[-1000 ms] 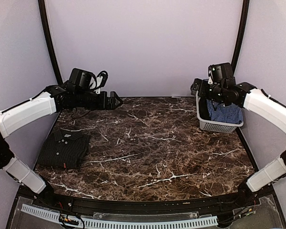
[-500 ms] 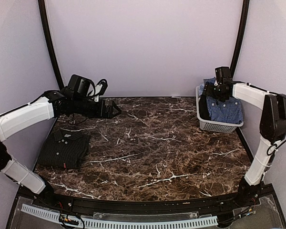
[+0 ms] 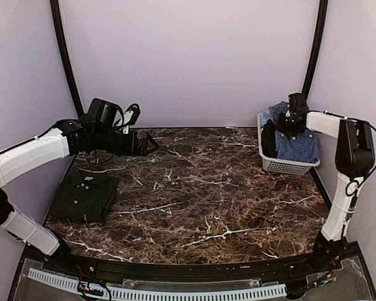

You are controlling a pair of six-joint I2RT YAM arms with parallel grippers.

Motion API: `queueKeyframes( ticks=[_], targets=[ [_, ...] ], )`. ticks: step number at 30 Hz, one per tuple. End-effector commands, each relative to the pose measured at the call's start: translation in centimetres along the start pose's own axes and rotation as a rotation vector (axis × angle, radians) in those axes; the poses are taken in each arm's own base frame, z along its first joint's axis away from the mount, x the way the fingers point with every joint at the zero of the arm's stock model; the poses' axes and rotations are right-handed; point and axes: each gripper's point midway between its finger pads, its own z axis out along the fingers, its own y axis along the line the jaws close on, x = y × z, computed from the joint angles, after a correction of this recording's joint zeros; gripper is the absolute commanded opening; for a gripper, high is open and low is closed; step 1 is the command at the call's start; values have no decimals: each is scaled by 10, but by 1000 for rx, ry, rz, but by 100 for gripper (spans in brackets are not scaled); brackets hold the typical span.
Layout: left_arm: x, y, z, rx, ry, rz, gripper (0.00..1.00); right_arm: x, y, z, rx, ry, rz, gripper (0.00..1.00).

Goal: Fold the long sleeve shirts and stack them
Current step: Pick up the crumpled shirt from the bin, then place the crumpled shirt in the bin.

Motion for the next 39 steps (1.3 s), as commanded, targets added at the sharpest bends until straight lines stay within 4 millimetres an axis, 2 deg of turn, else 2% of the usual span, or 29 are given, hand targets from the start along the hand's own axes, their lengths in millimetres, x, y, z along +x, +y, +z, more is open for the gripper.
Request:
queueKeyframes(
  ticks=[1, 3, 6, 12, 17, 23, 26, 28, 31, 34, 39],
  targets=[
    [-13, -9, -18, 20, -62, -1, 99, -31, 8, -23, -23, -79, -1, 17],
    [-14, -11, -19, 30, -65, -6, 99, -38, 12, -36, -34, -101, -6, 8],
    [-16, -14, -23, 39, -76, -9, 99, -48, 18, -58, -58, -133, -10, 0],
    [-22, -15, -30, 37, -104, -20, 99, -65, 45, -109, -149, -198, -51, 0],
    [-28, -13, -38, 15, -136, -27, 99, -68, 94, -159, -311, -213, -119, 0],
    [-34, -12, -47, 4, -175, -39, 99, -55, 177, -232, -606, -223, -174, 0],
    [-36, -13, -48, 8, -186, -49, 99, -42, 221, -268, -754, -216, -206, 0],
    [-36, -14, -48, 15, -186, -57, 99, -26, 248, -288, -874, -188, -219, 0],
    [-33, -14, -45, 21, -182, -66, 99, 3, 282, -307, -1040, -121, -202, 0],
    [-31, -13, -41, 25, -173, -73, 99, 37, 306, -308, -1150, -30, -171, 0],
    [-27, -16, -34, 53, -155, -86, 99, 99, 332, -286, -1251, 168, -124, 0]
  ],
)
